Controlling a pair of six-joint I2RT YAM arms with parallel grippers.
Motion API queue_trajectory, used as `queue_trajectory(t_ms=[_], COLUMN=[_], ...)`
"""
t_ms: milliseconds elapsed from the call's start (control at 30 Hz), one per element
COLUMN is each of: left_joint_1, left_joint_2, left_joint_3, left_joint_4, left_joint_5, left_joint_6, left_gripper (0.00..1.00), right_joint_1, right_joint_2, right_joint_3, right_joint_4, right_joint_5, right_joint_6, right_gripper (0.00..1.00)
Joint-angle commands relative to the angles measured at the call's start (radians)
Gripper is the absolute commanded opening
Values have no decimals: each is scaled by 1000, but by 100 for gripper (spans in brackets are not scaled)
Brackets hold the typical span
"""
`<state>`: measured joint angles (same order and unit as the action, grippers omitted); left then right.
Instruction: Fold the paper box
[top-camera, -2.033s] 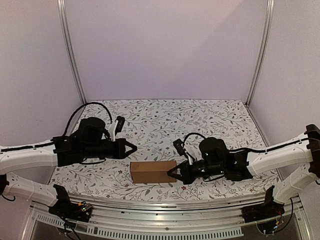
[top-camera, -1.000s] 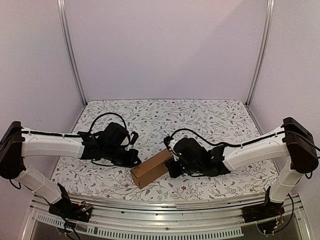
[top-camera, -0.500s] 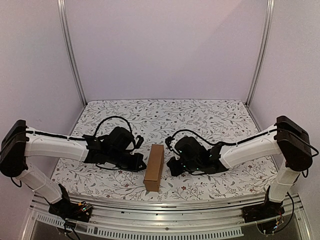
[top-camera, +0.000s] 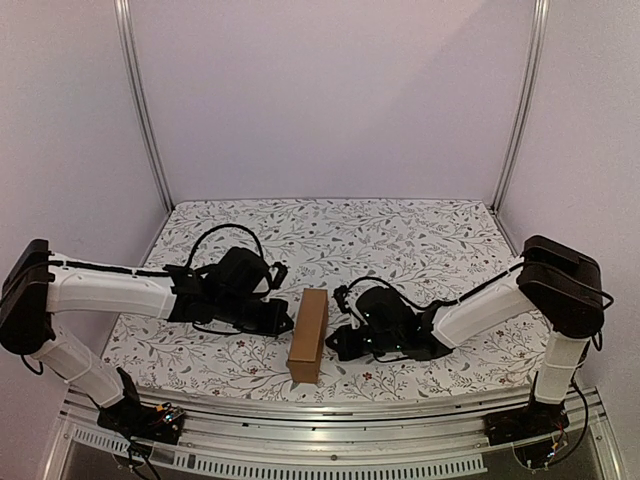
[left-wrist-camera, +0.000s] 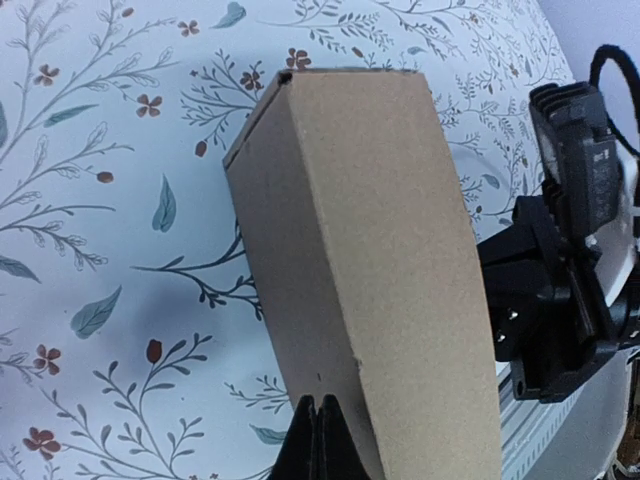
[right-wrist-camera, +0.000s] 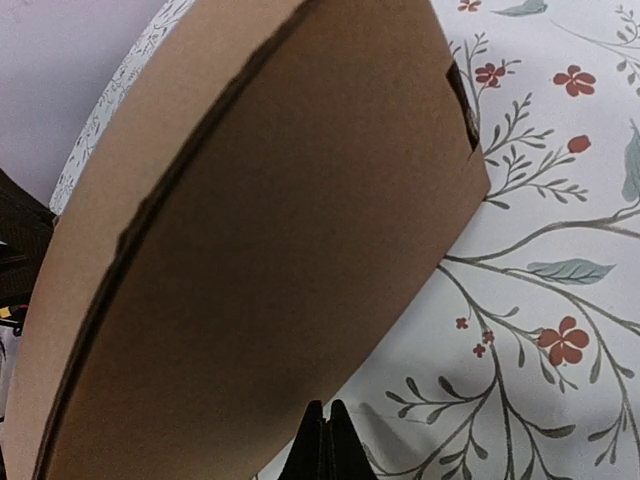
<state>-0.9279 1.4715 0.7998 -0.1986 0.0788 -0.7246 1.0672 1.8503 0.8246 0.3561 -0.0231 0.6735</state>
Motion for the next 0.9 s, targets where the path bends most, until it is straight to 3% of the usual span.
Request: queue_trajectory(t_ms=[0,467,867], left_joint_1=[-12,-69,-79], left_joint_2=[-5,53,69], left_joint_3=[27,46,46], left_joint_4=[23,92,94], left_joint_5=[17,56,31], left_joint_6=[17,-7,-16], left_gripper=[0,0,0], right_joint_1=[-3,-3,-25], right_joint_2=[92,220,84], right_joint_3=[10,68,-88], right_joint_4=[148,235,77], right_joint_5=[-61,-51,128], right_joint_6=[121,192,66], right_gripper=[0,0,0])
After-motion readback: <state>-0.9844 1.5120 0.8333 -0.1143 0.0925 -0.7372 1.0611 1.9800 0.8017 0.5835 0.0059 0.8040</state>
